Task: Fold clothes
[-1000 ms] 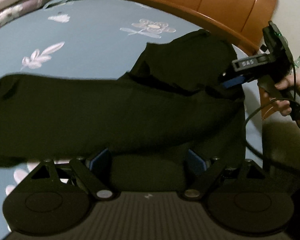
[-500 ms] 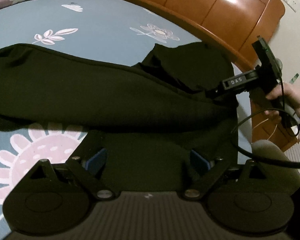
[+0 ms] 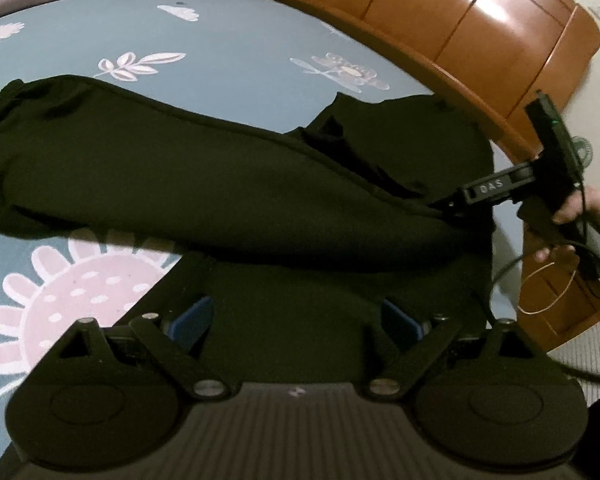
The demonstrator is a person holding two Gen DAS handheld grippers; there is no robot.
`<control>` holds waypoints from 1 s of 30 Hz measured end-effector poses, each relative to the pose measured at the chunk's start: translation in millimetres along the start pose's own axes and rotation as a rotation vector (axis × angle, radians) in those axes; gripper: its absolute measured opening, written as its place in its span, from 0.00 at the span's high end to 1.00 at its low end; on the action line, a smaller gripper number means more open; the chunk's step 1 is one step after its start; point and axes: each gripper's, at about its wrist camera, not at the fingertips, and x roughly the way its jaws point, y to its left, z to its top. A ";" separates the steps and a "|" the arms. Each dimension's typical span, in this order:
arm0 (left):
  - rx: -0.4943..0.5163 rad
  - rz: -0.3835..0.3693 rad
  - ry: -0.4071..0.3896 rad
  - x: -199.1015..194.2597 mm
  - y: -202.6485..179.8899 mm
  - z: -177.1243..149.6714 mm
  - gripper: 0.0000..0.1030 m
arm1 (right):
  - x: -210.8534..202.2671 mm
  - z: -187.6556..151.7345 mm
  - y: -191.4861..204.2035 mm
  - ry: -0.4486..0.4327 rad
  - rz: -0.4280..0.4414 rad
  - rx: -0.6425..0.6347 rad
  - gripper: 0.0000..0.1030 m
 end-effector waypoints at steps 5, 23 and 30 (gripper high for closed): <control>-0.025 0.029 0.021 7.7 -6.7 3.7 0.02 | -3.4 -13.7 -3.9 -0.054 0.019 -0.048 0.00; -0.305 0.151 -0.178 -5.7 -13.1 -8.8 0.02 | -6.7 -54.2 -9.2 -0.387 0.086 -0.205 0.00; -0.424 0.156 -0.284 -19.9 -21.2 -14.3 0.02 | -28.4 -41.8 4.7 -0.394 0.381 -0.318 0.00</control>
